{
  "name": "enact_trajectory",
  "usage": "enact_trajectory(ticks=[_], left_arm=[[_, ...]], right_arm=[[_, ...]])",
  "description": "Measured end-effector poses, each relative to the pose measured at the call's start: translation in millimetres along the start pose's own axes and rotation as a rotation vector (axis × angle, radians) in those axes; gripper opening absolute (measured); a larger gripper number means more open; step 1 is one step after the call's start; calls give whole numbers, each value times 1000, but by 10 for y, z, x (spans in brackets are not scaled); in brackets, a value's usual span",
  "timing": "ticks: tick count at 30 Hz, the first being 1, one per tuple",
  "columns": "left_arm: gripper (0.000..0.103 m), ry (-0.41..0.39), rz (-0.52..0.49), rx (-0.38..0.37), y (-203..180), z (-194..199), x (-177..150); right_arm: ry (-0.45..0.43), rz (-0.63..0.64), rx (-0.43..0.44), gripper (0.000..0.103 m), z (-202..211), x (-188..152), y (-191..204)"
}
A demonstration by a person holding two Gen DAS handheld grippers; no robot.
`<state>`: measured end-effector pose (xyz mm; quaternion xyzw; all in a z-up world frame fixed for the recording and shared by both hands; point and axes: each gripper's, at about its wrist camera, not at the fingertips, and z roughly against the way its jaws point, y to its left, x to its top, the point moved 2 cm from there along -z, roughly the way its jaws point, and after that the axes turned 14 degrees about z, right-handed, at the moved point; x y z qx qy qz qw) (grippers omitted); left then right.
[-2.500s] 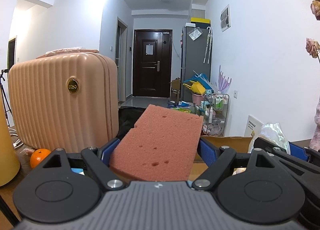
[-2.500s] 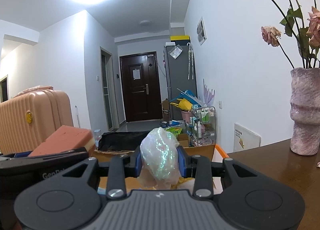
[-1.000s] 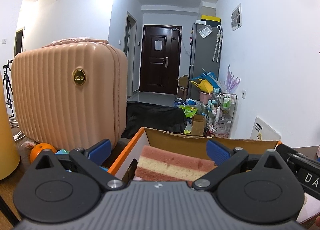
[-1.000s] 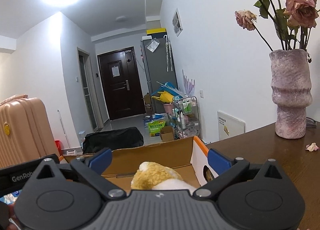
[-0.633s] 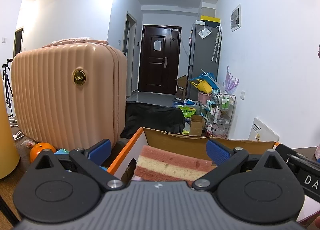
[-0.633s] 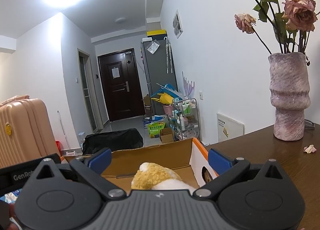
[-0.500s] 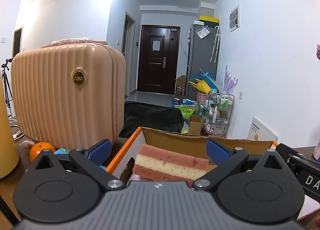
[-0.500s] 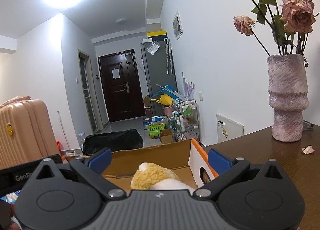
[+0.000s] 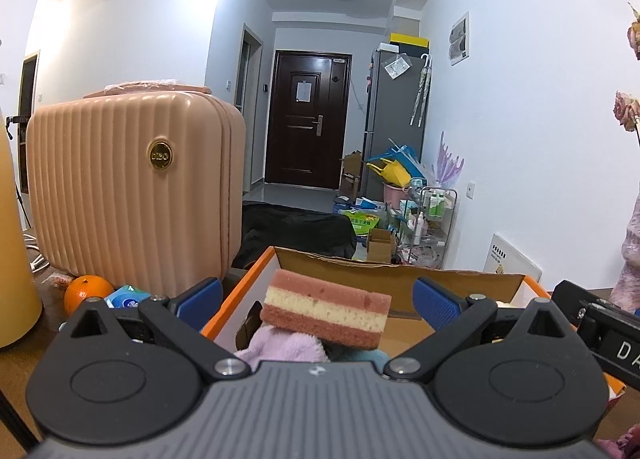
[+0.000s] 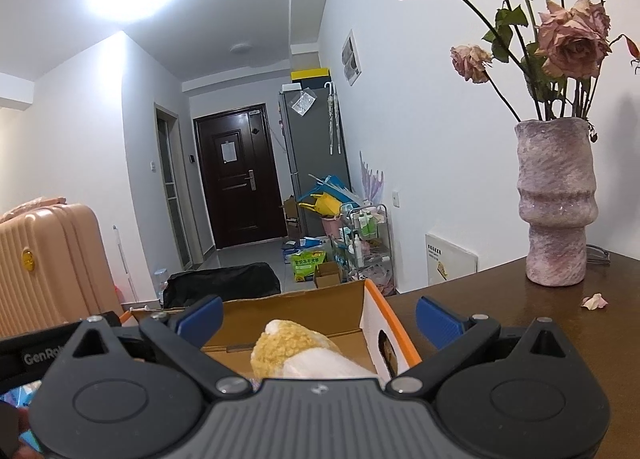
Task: Organize soft objects
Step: 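Open the left gripper to drop the sponge while the right gripper releases the pouch into the box, then withdraw both grippers from the box back over the table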
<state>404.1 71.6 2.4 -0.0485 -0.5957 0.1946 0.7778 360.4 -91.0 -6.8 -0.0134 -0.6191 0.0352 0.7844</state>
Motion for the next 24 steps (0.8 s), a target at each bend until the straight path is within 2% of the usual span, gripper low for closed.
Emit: enact_trajectory(ticks=[24], left_arm=[[103, 12, -20, -12, 62, 515, -175]], right_arm=[[15, 39, 15, 103, 535, -147, -145]])
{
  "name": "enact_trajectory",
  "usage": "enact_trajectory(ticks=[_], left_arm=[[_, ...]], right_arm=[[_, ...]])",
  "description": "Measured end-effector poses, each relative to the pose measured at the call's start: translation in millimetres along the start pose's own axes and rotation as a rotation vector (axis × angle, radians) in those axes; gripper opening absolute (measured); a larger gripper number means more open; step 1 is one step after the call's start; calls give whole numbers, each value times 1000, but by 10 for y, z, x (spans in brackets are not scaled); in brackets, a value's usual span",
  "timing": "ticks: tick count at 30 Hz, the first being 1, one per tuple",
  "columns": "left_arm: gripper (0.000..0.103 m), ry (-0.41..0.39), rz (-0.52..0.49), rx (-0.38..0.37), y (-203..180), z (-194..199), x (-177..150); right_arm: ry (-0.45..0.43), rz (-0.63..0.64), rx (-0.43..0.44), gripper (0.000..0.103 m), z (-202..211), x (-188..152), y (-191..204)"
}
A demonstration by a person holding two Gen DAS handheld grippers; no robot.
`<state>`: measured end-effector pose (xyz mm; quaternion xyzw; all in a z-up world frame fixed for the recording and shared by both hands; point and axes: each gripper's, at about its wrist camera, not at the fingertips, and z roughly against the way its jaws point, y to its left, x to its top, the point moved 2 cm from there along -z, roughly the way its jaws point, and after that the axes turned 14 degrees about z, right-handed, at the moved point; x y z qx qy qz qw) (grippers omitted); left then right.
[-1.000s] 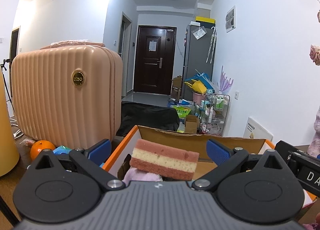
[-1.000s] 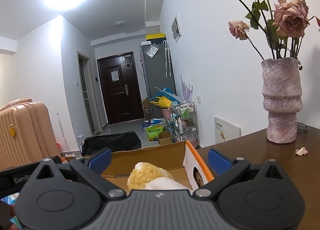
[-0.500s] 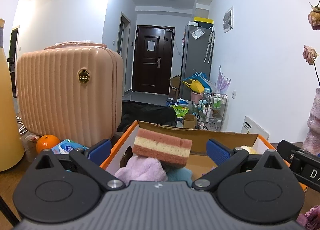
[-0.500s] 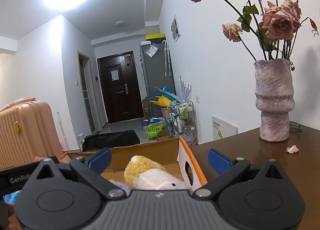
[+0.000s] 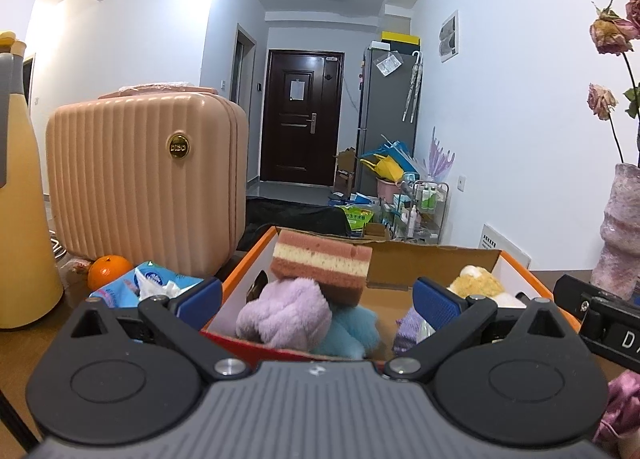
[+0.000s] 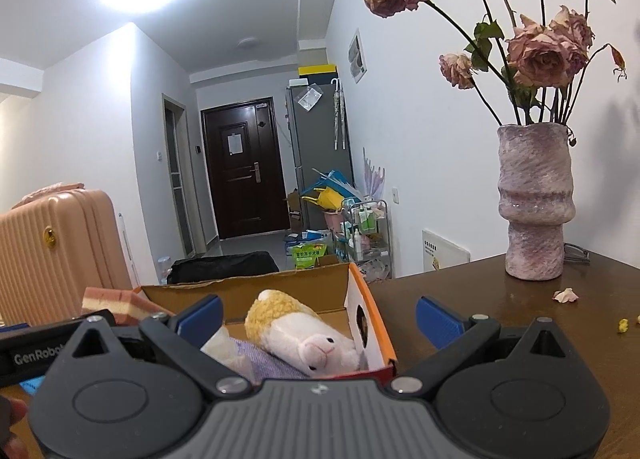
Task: Organize soft objects
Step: 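Withdraw both grippers from the box back over the table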
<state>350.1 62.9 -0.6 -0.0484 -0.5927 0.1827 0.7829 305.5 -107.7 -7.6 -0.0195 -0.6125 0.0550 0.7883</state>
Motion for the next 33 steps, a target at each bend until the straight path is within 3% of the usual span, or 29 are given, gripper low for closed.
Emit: enact_trajectory(ticks=[16, 33], left_arm=[[103, 32, -23, 2, 113, 416, -184], [103, 82, -55, -12, 213, 806, -386]], right_arm=[[12, 60, 6, 103, 420, -136, -202], [83, 186, 24, 103, 854, -410, -490]])
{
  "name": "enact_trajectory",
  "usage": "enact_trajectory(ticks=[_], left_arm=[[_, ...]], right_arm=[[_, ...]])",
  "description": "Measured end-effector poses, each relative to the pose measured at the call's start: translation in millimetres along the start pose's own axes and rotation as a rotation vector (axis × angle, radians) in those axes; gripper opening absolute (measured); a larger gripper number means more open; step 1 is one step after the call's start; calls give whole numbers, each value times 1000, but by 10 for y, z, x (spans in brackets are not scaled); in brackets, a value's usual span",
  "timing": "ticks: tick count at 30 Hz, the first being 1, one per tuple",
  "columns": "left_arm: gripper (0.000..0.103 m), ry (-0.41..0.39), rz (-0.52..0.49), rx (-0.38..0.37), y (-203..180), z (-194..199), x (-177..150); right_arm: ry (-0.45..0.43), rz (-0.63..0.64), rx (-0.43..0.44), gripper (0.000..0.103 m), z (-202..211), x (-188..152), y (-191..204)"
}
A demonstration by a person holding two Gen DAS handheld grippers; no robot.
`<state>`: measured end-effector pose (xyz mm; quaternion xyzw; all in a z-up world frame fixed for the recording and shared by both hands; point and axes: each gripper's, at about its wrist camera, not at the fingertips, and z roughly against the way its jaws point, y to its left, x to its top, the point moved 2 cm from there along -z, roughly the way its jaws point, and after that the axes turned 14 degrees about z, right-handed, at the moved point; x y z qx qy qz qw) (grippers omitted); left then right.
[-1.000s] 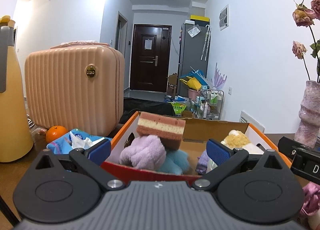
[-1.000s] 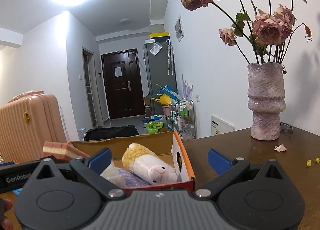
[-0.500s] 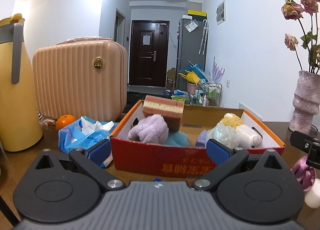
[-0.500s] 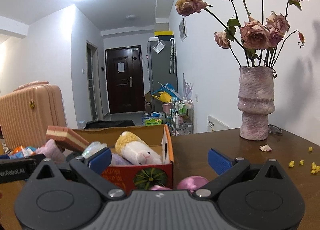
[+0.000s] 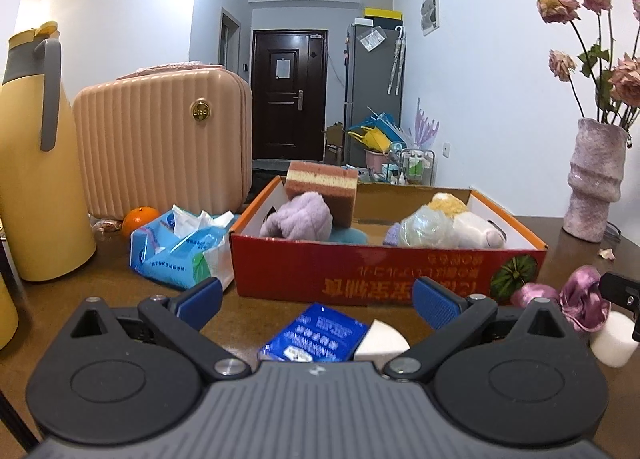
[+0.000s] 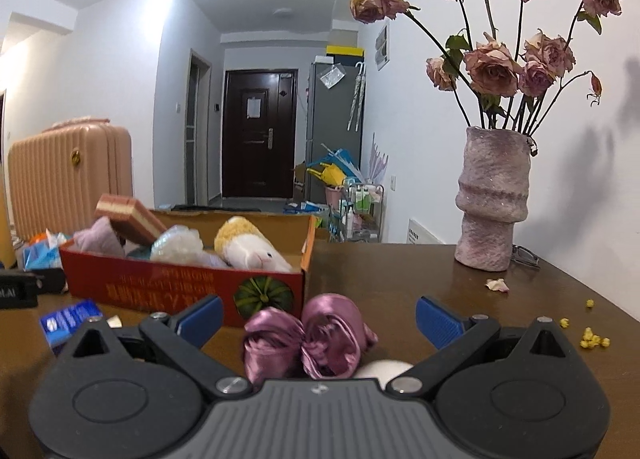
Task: Organize soft objects
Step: 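Withdraw both grippers from the box back over the table, then close the right gripper on the white foam cylinder while the left gripper approaches the blue handkerchief pack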
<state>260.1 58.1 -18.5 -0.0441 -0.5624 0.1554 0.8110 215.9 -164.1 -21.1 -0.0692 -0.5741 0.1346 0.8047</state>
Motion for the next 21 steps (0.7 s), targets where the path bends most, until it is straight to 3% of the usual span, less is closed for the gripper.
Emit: enact_trajectory(ticks=[21], left_arm=[[103, 57, -32, -1, -4, 288, -251]], right_arm=[[301, -16, -1, 103, -255, -468, -338]])
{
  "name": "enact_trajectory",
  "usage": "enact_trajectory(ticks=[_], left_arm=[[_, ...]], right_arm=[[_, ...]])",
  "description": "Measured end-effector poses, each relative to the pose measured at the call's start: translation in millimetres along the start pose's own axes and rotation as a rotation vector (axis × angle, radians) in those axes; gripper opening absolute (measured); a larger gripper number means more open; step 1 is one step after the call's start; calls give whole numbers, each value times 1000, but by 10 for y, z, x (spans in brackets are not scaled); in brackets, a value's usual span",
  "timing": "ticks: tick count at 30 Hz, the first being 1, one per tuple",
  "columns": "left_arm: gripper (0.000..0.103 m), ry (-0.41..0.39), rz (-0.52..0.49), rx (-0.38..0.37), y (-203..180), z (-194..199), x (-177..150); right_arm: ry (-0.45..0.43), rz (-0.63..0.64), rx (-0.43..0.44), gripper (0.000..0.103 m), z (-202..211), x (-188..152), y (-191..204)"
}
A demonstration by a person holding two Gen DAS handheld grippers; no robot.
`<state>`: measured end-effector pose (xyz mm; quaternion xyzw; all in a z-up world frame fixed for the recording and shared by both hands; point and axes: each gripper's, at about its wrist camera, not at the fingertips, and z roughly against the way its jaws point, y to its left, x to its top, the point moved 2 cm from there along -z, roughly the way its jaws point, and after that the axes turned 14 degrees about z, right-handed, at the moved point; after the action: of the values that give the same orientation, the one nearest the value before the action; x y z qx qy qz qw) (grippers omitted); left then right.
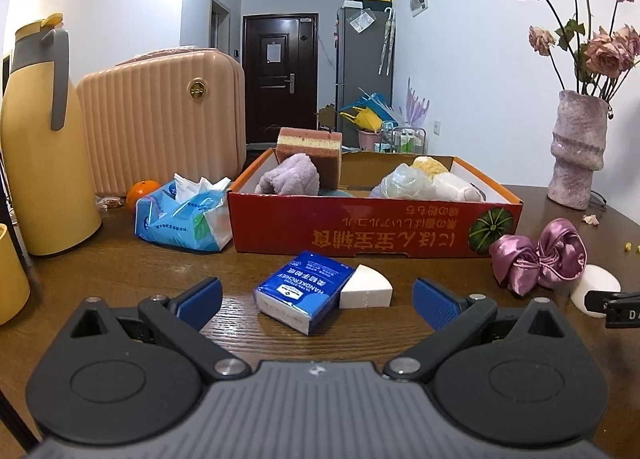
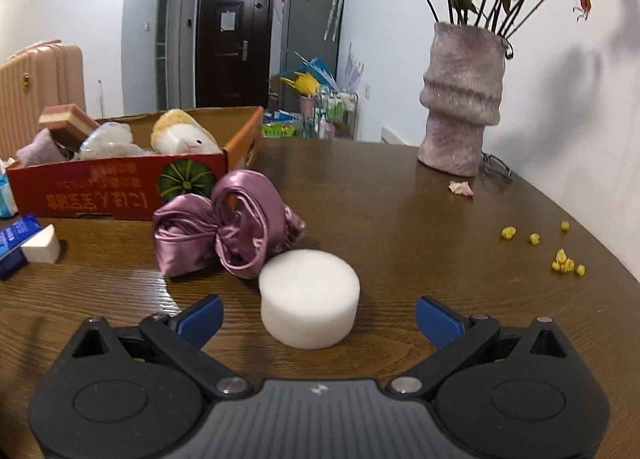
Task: Organize soft objects
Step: 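Close the right gripper on the white foam cylinder while the left gripper approaches the blue handkerchief pack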
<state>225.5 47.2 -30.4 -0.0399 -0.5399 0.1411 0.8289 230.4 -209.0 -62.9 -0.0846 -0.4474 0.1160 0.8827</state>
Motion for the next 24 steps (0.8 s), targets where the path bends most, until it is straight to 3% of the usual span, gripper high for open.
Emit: enact_trajectory(ticks=[7, 13, 16, 24], left_arm=[[103, 19, -6, 4, -3, -46, -25], [103, 33, -6, 7, 8, -77, -37], [103, 39, -7, 6, 10, -96, -37], [103, 45, -7, 8, 18, -138, -23]], right_arm=[[36, -24, 22, 93, -160, 12, -55], [51, -43, 62, 76, -252, 27, -98], [52, -45, 81, 59, -260, 22, -99], [2, -35, 69, 56, -173, 41, -79]])
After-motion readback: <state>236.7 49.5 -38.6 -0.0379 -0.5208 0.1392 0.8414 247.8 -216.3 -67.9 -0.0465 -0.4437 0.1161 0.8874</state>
